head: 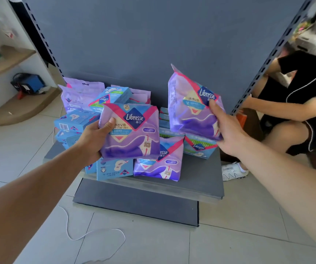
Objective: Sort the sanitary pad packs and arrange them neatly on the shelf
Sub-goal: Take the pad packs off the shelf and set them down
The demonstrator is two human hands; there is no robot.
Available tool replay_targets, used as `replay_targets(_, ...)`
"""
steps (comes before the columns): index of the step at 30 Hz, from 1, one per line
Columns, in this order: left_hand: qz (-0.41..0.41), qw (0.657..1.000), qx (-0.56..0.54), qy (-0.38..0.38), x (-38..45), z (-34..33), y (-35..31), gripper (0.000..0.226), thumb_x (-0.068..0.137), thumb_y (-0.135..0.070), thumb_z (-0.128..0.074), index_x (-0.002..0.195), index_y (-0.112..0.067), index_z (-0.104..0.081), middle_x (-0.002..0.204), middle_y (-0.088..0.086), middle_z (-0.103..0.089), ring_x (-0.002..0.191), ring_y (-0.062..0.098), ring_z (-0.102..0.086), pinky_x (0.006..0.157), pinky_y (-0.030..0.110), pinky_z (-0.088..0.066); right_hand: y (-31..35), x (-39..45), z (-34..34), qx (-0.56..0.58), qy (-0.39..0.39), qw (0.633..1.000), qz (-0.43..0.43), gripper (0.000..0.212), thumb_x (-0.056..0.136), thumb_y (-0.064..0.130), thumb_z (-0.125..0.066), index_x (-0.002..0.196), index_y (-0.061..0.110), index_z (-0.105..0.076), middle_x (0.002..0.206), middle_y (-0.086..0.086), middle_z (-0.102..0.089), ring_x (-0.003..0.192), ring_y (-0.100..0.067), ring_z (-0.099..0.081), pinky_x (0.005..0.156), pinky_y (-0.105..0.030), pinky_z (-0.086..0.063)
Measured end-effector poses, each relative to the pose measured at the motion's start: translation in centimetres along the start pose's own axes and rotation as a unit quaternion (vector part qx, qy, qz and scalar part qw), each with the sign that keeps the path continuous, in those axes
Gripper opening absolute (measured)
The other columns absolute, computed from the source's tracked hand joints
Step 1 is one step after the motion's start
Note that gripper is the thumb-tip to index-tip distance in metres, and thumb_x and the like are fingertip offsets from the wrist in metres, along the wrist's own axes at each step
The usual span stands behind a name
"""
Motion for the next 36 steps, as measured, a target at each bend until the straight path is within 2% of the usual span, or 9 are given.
replay_targets(6, 0.000, 0.998, -0.016, 0.065, -2.3, -3.5, 0.3, 0.021, 0.097, -0.026, -0.057, 0.102, -0.007, -0.064, 0.084, 0.008, -0.074, 0.067, 0.022, -0.071, 0.062, 0.038, -0.061, -3.7, -5.7, -4.4, 0.005, 0.105, 0.994, 0.018, 0.040, 0.081, 0.041, -0.071, 0.113, 0.017, -0.068, 0.110, -0.009, -0.074, 0.101, -0.026, -0.070, 0.096, -0.049, -0.052)
replay_targets(9, 0.023, 0.992, -0.014, 0.123, -3.6, -4.9, 0.3, 0.025, 0.090, -0.019, -0.058, 0.111, -0.007, -0.065, 0.115, 0.022, -0.067, 0.099, 0.036, -0.066, 0.088, 0.051, -0.055, -5.8, -8.1, -4.7, -0.052, 0.086, 0.994, 0.041, 0.041, 0.084, 0.044, -0.069, 0.116, 0.019, -0.064, 0.108, -0.003, -0.075, 0.099, -0.024, -0.071, 0.097, -0.053, -0.051)
replay_targets(13, 0.038, 0.985, -0.025, 0.167, -5.9, -6.1, 0.5, 0.020, 0.089, -0.015, -0.056, 0.106, -0.009, -0.065, 0.113, 0.020, -0.066, 0.101, 0.037, -0.064, 0.075, 0.041, -0.060, -7.7, -11.8, -4.0, 0.008, 0.071, 0.996, 0.062, 0.032, 0.091, 0.038, -0.061, 0.117, 0.020, -0.061, 0.112, -0.004, -0.073, 0.102, -0.024, -0.070, 0.096, -0.047, -0.053)
replay_targets(15, 0.027, 0.986, -0.008, 0.164, -7.5, -6.8, 0.9, 0.017, 0.092, -0.018, -0.056, 0.100, -0.010, -0.068, 0.103, 0.016, -0.071, 0.099, 0.039, -0.067, 0.078, 0.042, -0.060, -8.9, -13.7, -3.0, 0.024, 0.027, 0.996, 0.083, 0.025, 0.093, 0.035, -0.061, 0.114, 0.020, -0.063, 0.109, -0.004, -0.074, 0.100, -0.023, -0.071, 0.093, -0.046, -0.054)
replay_targets(19, 0.085, 0.965, -0.008, 0.247, -11.1, -9.2, 2.3, 0.055, 0.097, -0.059, -0.034, 0.113, -0.017, -0.066, 0.111, 0.008, -0.073, 0.097, 0.025, -0.071, 0.083, 0.036, -0.057, -11.7, -17.4, 0.0, 0.039, -0.105, 0.989, 0.101, 0.029, 0.092, 0.039, -0.063, 0.115, 0.021, -0.060, 0.108, -0.002, -0.074, 0.097, -0.021, -0.072, 0.088, -0.044, -0.057)
replay_targets(23, 0.013, 0.952, 0.136, 0.274, -14.7, -12.9, 6.2, 0.052, 0.089, -0.033, -0.065, 0.134, -0.019, -0.042, 0.103, 0.016, -0.069, 0.077, 0.015, -0.072, 0.070, 0.028, -0.059, -15.5, -21.8, 4.2, 0.018, -0.228, 0.968, 0.101, 0.038, 0.094, 0.038, -0.062, 0.120, 0.016, -0.043, 0.110, 0.002, -0.068, 0.095, -0.014, -0.070, 0.077, -0.032, -0.057)
replay_targets(27, -0.008, 0.911, 0.202, 0.360, -19.9, -18.1, 12.4, 0.080, 0.090, 0.012, -0.055, 0.150, -0.018, -0.011, 0.097, -0.002, -0.055, 0.074, 0.009, -0.062, 0.054, 0.016, -0.054, -20.3, -27.2, 10.0, 0.007, -0.313, 0.949, 0.042, 0.033, 0.095, 0.035, -0.057, 0.120, 0.027, -0.037, 0.107, 0.004, -0.068, 0.087, -0.015, -0.071, 0.068, -0.029, -0.056)
replay_targets(31, -0.012, 0.856, 0.273, 0.439, -23.8, -21.8, 19.4, 0.070, 0.096, 0.001, -0.053, 0.141, -0.034, -0.013, 0.099, -0.002, -0.061, 0.073, 0.007, -0.068, 0.067, 0.026, -0.059, -25.7, -32.8, 15.5, -0.053, -0.377, 0.924, -0.034, 0.032, 0.095, 0.037, -0.053, 0.121, 0.023, -0.040, 0.103, -0.001, -0.064, 0.081, -0.011, -0.064, 0.060, -0.026, -0.044)
replay_targets(36, -0.051, 0.776, 0.420, 0.468, -27.2, -24.9, 29.0, 0.045, 0.099, -0.018, -0.052, 0.132, -0.029, -0.024, 0.108, 0.008, -0.066, 0.085, 0.026, -0.070, 0.082, 0.041, -0.058, -34.1, -37.7, 20.0, -0.043, -0.427, 0.900, -0.077, 0.036, 0.091, 0.033, -0.064, 0.116, 0.024, -0.041, 0.109, 0.003, -0.065, 0.091, -0.013, -0.067, 0.065, -0.022, -0.051)
Point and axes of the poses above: each hand's wrist, its own x-axis towards the middle knuckle, its own z-axis out of the back of the hand, y = z × x, the point moved 2 cm from there along x, towards the middle knuckle
